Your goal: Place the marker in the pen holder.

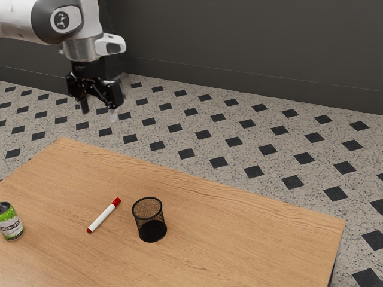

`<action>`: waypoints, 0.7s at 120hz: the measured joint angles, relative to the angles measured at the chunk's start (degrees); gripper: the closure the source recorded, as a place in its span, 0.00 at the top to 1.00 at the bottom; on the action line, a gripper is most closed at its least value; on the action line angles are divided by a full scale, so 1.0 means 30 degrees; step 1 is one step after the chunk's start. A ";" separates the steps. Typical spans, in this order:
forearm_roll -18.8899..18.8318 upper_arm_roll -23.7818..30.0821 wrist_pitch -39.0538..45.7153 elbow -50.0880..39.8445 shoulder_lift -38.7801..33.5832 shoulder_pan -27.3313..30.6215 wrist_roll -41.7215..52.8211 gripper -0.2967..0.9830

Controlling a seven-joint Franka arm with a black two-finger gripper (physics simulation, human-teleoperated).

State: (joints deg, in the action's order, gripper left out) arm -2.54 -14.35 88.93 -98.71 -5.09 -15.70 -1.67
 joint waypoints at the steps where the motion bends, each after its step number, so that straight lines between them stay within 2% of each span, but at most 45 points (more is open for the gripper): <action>1: -0.0084 -0.0283 -0.0001 -0.0164 -0.0101 -0.0379 -0.0038 0.76; 7: -0.0483 -0.1336 -0.0006 -0.0759 -0.0463 -0.1989 -0.0255 0.76; 13: -0.0742 -0.1794 -0.0013 -0.0998 -0.0596 -0.2685 -0.0440 0.76; 32: -0.1095 -0.2335 0.0111 -0.1387 -0.0468 -0.2994 -0.0945 0.75; 41: -0.1646 -0.2862 0.0420 -0.2051 -0.0142 -0.2947 -0.1161 0.75; 52: -0.1524 -0.3292 0.1052 -0.2754 0.0563 -0.2048 -0.1303 0.74; 58: -0.1349 -0.3365 0.1940 -0.3157 0.1782 -0.1106 -0.1065 0.68; 71: -0.0371 -0.3414 0.4213 -0.3927 0.4353 0.0722 -0.0265 0.59; 84: 0.0570 -0.3419 0.5866 -0.4062 0.6147 0.1049 0.0472 0.53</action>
State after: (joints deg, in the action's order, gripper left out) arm -0.83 -24.61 106.52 -110.89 13.35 -12.55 -0.25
